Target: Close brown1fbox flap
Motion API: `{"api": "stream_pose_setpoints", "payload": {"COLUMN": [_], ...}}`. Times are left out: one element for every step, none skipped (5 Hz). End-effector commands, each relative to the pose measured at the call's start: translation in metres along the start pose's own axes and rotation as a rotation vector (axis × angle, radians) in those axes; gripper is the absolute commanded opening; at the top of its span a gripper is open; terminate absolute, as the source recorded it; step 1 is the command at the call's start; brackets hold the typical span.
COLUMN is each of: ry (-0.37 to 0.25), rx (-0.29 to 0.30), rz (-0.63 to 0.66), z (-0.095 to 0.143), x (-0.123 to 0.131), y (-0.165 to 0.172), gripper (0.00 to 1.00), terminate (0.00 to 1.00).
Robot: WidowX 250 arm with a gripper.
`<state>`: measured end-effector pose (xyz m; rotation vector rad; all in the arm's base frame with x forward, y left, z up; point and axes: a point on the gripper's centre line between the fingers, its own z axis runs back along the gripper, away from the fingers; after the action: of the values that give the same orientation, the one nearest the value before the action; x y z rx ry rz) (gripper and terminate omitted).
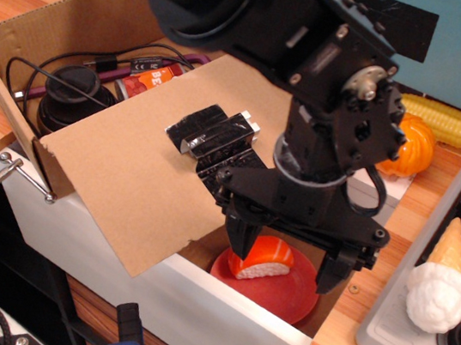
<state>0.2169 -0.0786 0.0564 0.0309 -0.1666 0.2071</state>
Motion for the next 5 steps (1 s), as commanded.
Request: {"api": "stream_pose_setpoints", "payload": {"ry": [0.0, 0.01, 0.008, -0.013, -0.036], "rx": [0.0, 0.031, 0.025, 0.021, 0.028], "rz": [0.0, -0.018, -0.009, -0.011, -0.02], "z": [0.0, -0.014, -0.021, -0.032, -0.04], "x": [0.0, -0.003, -0.004, -0.008, -0.007], "y": [0.0, 0.004, 0.004, 0.007, 0.009], "gripper": [1.0, 1.0, 1.0, 1.0, 1.0], "terminate": [0.0, 0.0, 0.0, 0.0, 0.0]}}
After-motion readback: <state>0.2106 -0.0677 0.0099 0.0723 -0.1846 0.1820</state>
